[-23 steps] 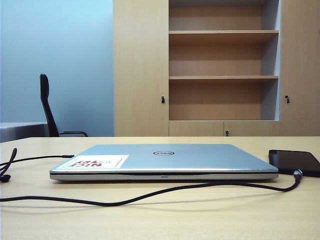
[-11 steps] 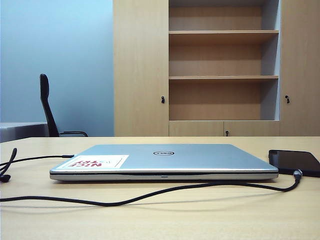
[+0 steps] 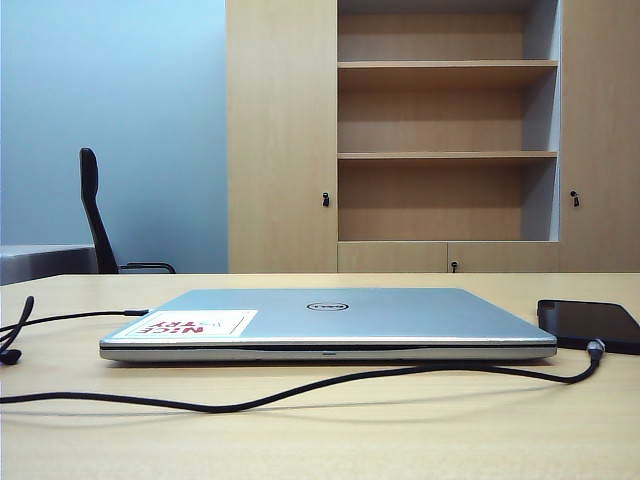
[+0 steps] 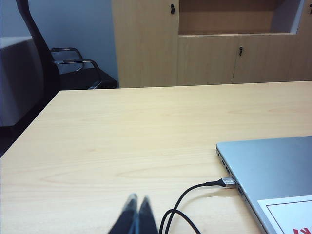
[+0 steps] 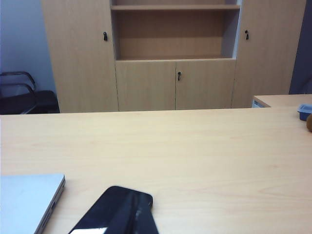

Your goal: Pick up the charging cable and the phone, plug the charging cable into the charging port on the phone, and finally place them back on the table.

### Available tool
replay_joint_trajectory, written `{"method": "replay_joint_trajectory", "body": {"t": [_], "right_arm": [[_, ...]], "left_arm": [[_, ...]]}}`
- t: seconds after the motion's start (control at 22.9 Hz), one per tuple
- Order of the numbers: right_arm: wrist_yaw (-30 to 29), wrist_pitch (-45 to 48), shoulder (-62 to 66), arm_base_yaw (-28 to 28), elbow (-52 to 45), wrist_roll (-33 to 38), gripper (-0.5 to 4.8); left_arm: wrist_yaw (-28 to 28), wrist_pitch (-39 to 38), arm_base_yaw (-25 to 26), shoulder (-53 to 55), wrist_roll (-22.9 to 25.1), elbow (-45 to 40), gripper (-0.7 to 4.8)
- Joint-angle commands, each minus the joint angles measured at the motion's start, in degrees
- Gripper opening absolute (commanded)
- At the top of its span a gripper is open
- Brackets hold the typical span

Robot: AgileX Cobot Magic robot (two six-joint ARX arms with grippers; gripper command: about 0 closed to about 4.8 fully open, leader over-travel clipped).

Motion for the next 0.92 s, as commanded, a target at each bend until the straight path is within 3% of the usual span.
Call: {"method": "replay_joint_trajectory", "body": {"t": [0.04, 0.92], "right_arm": [[-0.20, -0.50, -0.17, -0.07, -0.37, -0.04, -0.01], [-0.55, -1.38, -0.17, 0.02, -0.35, -0.04, -0.01]], "left_arm": [[0.11, 0.59, 0.07, 0.02, 0.02, -0.02, -0.05], [0.11, 0.59, 0.07, 0.02, 0.02, -0.02, -0.05]]}}
